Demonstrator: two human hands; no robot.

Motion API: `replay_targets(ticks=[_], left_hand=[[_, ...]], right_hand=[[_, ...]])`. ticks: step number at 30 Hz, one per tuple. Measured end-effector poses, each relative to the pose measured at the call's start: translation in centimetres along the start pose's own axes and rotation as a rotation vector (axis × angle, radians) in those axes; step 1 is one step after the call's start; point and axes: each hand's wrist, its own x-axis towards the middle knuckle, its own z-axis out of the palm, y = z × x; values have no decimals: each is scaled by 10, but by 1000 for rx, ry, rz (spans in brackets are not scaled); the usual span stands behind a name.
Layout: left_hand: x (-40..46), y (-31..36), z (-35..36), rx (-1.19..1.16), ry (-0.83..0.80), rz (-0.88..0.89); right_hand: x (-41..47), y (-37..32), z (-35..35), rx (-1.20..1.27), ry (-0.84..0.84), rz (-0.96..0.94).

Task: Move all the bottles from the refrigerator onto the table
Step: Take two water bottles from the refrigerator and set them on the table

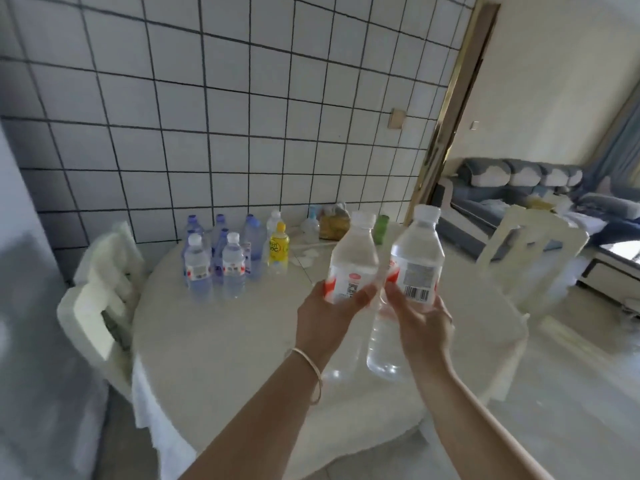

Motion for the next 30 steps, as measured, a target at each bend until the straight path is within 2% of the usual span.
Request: replay_targets(ticks=[6, 14, 22, 30], left_hand=[[86, -10, 19, 5, 157, -8], [186, -60, 3, -27, 287, -109], [292, -117, -32, -14, 256, -178], [346, -165, -51, -54, 313, -201]], right_hand=[[101, 18, 45, 36, -192, 18], [180, 54, 138, 66, -377, 134], [234, 96, 241, -2, -461, 173], [265, 134, 309, -165, -517, 154]])
